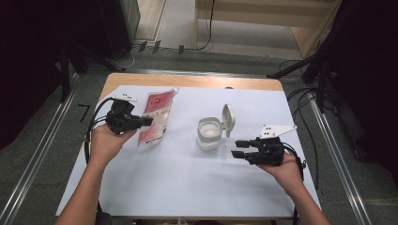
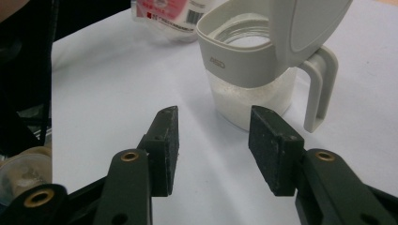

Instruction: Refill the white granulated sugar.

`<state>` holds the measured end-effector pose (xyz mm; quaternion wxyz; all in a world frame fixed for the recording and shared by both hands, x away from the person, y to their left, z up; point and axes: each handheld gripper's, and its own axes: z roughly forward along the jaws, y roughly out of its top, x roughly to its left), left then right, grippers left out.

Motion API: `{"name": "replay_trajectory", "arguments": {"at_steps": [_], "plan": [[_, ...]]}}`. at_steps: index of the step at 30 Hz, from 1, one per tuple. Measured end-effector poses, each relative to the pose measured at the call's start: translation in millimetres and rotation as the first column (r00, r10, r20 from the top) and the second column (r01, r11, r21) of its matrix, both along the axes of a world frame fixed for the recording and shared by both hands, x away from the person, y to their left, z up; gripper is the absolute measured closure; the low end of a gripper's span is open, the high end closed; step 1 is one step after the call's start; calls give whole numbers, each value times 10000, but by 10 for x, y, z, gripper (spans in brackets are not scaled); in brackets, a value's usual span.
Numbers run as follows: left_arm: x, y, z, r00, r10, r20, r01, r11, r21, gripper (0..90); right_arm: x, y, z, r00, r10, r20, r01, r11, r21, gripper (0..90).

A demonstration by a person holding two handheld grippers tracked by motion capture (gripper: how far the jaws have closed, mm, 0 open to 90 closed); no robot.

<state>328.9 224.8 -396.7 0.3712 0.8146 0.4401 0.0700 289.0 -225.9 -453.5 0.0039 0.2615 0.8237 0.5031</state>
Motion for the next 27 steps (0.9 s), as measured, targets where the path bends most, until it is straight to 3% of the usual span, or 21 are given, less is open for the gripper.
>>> {"name": "replay_trajectory", "arguments": {"at_steps": [4,7,10,18,23,27], "plan": [[-99,100,-62,9999,93,-63,-94,9998,-147,858,20,-8,-21,9999,-126,13,126,9998,-161,538],[-164,164,-129,9989,180,-440,-192,9994,-283,840,23,-19,-22,9998,-188,-1,188,9997,-149,538],[-229,216,-185,9984,175,-542,-195,9991,-369,827,32,-22,-30,9996,-267,-44,266,9996,-136,538],[-352,264,-250,9999,-124,-107,117,9982,-594,773,46,-18,-28,9993,-360,41,361,9993,-121,540],[-384,315,-241,9995,-264,-151,248,9951,-957,666,47,-7,-34,9993,-362,70,363,9992,-152,541],[-418,322,-229,9997,-253,4,252,9950,-969,610,65,-10,-37,9993,-382,15,382,9991,-203,543]]}}
